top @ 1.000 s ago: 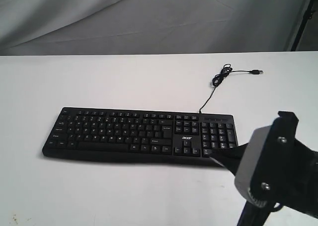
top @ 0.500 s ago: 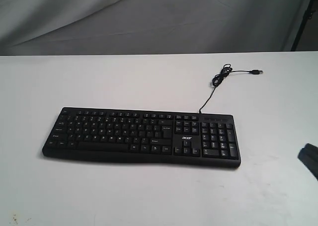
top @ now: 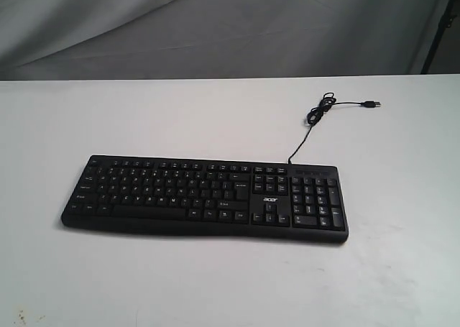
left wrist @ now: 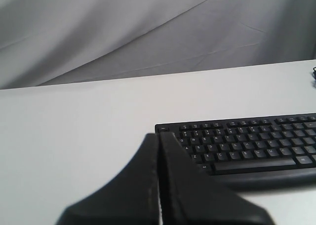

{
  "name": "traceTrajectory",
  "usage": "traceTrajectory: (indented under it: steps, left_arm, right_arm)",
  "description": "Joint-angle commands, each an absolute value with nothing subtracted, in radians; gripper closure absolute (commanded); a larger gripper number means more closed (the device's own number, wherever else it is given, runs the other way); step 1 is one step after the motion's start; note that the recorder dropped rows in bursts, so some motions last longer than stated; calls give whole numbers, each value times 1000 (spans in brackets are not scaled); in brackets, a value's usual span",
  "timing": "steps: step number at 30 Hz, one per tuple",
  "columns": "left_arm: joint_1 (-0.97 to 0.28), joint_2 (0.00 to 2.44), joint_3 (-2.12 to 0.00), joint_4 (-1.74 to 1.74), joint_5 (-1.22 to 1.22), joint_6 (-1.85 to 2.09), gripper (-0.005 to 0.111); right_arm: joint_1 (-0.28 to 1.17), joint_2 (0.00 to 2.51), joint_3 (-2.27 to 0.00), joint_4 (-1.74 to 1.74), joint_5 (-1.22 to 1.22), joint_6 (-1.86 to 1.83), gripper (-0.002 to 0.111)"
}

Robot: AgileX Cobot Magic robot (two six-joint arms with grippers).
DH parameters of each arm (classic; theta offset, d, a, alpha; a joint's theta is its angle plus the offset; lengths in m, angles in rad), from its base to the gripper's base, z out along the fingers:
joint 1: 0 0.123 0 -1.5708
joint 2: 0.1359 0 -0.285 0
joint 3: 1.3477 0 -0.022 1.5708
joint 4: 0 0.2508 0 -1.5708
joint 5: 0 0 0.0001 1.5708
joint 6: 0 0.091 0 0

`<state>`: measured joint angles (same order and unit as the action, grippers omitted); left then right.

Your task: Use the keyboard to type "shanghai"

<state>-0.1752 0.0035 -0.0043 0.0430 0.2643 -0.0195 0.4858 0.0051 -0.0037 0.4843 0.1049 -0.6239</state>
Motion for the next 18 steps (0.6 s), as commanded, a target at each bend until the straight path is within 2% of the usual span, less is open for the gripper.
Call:
traceTrajectory:
  steps: [1, 11, 18]
  left_arm:
    - [-179, 0, 0, 48, 261, -22, 107]
    - [-179, 0, 0, 48, 261, -22, 107]
    - [-179, 0, 0, 48, 261, -22, 107]
  right_arm:
    - [478, 0, 0, 441, 122, -624, 108]
    - [478, 0, 0, 298, 304, -624, 108]
    - [478, 0, 0, 309, 309, -616, 108]
